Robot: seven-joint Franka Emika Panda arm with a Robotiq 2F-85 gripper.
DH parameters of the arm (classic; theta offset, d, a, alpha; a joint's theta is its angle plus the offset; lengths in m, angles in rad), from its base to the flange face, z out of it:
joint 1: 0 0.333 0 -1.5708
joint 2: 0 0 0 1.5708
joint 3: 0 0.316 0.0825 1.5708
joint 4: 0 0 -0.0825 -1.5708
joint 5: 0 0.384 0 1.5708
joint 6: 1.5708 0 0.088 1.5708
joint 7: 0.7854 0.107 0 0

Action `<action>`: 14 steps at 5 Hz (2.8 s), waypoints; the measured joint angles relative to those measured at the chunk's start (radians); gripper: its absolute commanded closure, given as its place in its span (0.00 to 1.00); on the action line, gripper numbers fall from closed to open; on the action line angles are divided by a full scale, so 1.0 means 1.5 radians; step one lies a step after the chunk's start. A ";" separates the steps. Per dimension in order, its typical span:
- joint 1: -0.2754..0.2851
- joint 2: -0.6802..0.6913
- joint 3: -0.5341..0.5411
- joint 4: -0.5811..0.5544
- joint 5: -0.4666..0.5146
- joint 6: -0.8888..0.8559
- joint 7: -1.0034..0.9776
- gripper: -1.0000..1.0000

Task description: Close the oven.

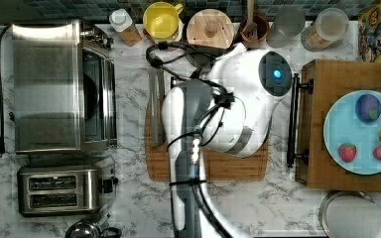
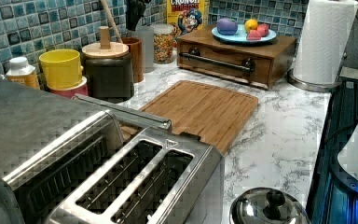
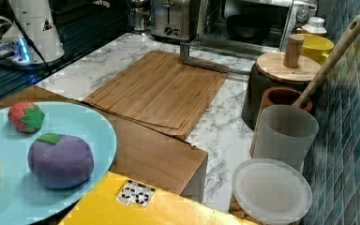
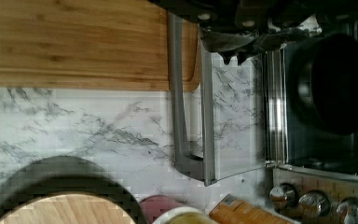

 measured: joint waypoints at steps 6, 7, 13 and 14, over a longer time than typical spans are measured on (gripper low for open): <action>-0.046 0.217 0.044 -0.045 0.165 0.039 -0.228 1.00; -0.048 0.217 0.072 -0.052 0.180 0.068 -0.228 1.00; -0.041 0.243 0.069 -0.040 0.205 0.064 -0.223 1.00; -0.039 0.261 0.079 -0.031 0.205 0.066 -0.223 1.00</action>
